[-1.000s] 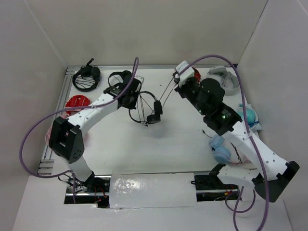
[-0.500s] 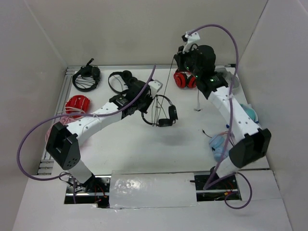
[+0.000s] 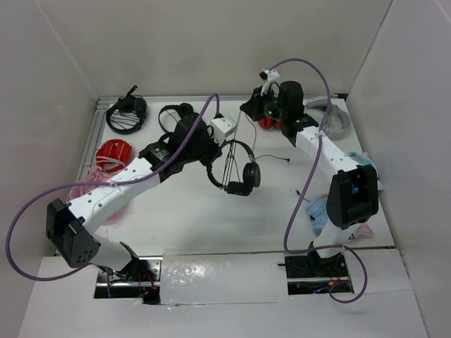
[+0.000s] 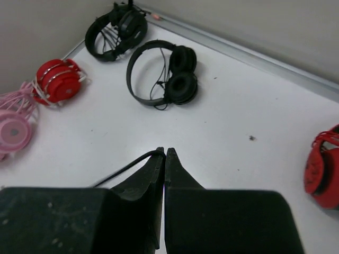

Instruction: Wrap the headphones

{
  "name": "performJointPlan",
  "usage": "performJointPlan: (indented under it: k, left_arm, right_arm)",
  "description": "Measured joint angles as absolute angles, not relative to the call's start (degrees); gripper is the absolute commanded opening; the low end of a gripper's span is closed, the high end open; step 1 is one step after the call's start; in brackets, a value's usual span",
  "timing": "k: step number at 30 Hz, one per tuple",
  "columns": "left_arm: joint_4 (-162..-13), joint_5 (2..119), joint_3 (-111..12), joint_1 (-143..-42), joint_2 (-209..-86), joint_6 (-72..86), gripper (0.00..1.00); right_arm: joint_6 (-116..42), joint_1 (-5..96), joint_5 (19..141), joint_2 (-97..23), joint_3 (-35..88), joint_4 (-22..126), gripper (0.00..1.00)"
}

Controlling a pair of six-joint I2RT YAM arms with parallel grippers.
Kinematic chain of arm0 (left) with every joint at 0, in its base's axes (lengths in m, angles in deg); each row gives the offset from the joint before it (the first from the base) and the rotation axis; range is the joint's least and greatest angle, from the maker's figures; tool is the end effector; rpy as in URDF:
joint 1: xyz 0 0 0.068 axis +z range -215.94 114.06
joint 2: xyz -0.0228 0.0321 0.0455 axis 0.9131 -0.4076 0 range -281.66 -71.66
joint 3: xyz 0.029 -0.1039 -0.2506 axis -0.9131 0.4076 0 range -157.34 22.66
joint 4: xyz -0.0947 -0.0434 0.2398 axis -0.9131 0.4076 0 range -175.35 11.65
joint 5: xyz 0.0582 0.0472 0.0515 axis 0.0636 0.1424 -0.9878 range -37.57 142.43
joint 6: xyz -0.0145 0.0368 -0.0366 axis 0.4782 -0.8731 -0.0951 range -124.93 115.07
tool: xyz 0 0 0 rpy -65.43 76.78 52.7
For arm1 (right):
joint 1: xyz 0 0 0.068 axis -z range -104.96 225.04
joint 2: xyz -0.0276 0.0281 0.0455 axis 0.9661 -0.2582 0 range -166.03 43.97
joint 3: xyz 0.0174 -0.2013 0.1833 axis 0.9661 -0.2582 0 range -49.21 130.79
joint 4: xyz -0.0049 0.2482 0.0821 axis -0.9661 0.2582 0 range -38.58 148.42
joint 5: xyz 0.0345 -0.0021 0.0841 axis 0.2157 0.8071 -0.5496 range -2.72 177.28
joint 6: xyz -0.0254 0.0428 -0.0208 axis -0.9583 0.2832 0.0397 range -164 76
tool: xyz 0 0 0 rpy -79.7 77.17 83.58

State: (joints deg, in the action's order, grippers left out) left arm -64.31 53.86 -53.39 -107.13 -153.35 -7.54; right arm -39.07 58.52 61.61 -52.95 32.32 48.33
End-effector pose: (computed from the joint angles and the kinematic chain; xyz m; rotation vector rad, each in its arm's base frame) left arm 0.2474 -0.2176 0.3611 0.7852 1.9106 -0.4452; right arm 0.3865 0.1307 0.3457 -0.5055 1.7412 0.6663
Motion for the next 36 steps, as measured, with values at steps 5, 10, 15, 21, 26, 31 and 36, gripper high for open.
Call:
performJointPlan:
  k: [5, 10, 15, 21, 26, 31, 36]
  left_arm:
    - [-60.82, 55.28, -59.57, -106.76, -153.2, -5.88, 0.0]
    - [-53.43, 53.01, -70.94, -104.93, -154.48, -3.12, 0.0]
    - [-47.92, 52.22, -80.8, -104.55, -157.48, -1.48, 0.0]
    - [-48.2, 52.94, -88.6, -104.86, -157.83, -0.13, 0.0]
    - [-45.74, 54.08, -96.29, -103.83, -158.2, 0.05, 0.0]
    - [-45.39, 55.3, -102.94, -101.43, -158.57, 0.07, 0.0]
    - [-45.08, 55.52, -103.55, -97.82, -158.86, 1.09, 0.0]
  right_arm:
    - [-35.51, 58.17, 53.91, -53.98, 25.96, 41.31, 0.01]
    - [-33.65, 53.82, 47.4, -54.96, 22.95, 35.15, 0.04]
    - [-33.08, 49.01, 46.37, -55.62, 22.45, 28.09, 0.17]
    - [-29.91, 46.46, 48.45, -64.71, 21.26, 27.04, 0.29]
    - [-27.07, 45.89, 48.54, -69.98, 20.78, 29.59, 0.24]
    - [-25.3, 44.29, 48.16, -70.28, 20.28, 30.01, 0.0]
    - [-22.55, 43.42, 45.85, -70.26, 11.63, 23.85, 0.0]
